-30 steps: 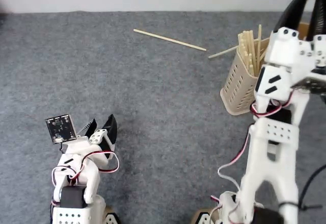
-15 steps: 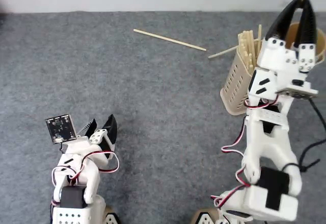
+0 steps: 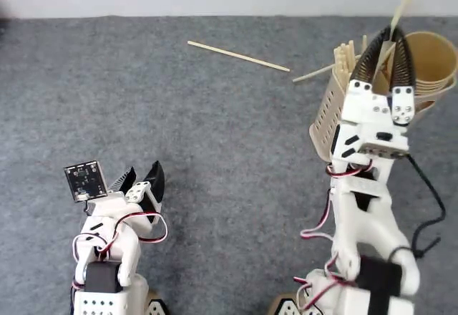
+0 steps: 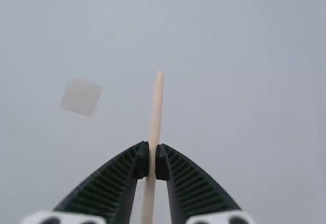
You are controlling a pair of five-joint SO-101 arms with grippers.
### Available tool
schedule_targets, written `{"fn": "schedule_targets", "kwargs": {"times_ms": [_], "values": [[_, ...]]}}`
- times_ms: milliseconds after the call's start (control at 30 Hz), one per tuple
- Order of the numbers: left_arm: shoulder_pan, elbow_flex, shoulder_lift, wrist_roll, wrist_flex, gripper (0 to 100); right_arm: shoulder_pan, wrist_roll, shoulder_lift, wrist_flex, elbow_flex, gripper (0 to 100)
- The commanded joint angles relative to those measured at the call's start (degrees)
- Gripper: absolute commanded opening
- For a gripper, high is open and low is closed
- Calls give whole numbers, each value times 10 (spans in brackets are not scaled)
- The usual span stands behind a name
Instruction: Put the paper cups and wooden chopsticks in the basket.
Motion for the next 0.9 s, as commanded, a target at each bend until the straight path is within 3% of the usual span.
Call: {"fn": "schedule_targets", "kwargs": {"times_ms": [0, 167, 600, 733, 867], "values": [[-1, -3, -8, -7, 2, 186, -7, 5, -85, 95, -3, 83], [-1, -3, -8, -7, 2, 186, -7, -19, -153, 223, -4, 260], [-1, -3, -8, -7, 2, 187, -31, -25, -224, 320, -10, 262], [0, -3, -8, -7, 2, 187, -65, -28, -295, 502, -61, 198], [0, -3, -8, -7, 1, 187, -100, -89, -353, 719, -152, 94]]}}
